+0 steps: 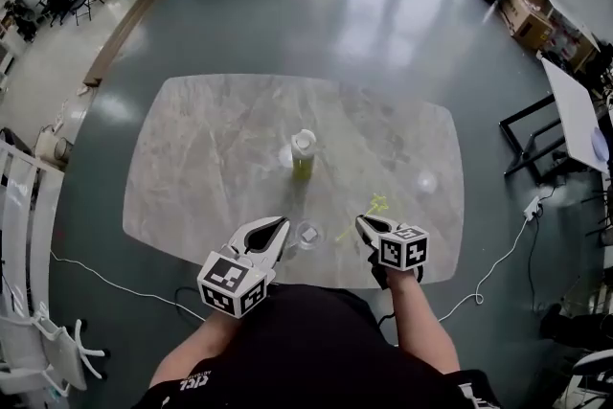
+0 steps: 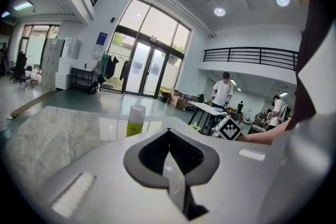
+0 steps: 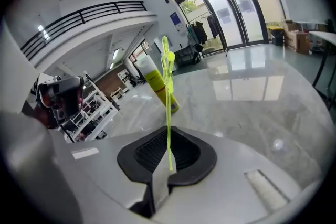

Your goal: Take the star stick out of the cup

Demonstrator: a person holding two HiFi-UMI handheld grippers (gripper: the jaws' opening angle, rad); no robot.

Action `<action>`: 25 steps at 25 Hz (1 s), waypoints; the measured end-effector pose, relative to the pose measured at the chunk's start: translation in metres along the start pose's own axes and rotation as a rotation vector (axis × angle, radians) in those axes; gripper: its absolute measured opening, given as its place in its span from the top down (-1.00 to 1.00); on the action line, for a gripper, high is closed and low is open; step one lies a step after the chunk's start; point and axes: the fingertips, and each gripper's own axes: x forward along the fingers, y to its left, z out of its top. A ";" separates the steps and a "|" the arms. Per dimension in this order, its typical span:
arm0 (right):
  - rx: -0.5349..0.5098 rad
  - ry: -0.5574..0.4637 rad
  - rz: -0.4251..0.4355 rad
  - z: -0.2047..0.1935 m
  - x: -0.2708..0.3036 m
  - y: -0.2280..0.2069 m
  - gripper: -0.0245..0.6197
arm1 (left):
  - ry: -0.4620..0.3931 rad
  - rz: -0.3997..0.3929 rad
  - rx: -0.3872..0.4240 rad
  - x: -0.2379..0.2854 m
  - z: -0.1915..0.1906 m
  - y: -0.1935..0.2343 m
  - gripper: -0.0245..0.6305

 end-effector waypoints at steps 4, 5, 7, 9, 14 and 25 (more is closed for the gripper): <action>0.035 0.045 0.053 -0.018 0.016 -0.008 0.81 | -0.006 0.056 -0.003 -0.008 0.002 0.002 0.92; 0.046 0.057 0.055 -0.022 0.021 -0.012 0.81 | -0.005 0.065 -0.003 -0.009 0.003 0.001 0.92; 0.091 0.073 0.042 -0.031 0.032 -0.027 0.82 | 0.000 0.077 -0.001 -0.011 0.002 -0.001 0.92; 0.167 0.071 0.024 -0.035 0.044 -0.043 0.82 | 0.008 0.075 0.006 -0.010 0.001 -0.003 0.92; 0.261 0.077 -0.016 -0.048 0.067 -0.057 0.82 | 0.025 0.050 0.029 -0.012 0.003 -0.004 0.92; 0.340 0.028 -0.069 -0.053 0.061 -0.053 0.60 | -0.004 0.048 0.052 -0.029 0.023 0.024 0.92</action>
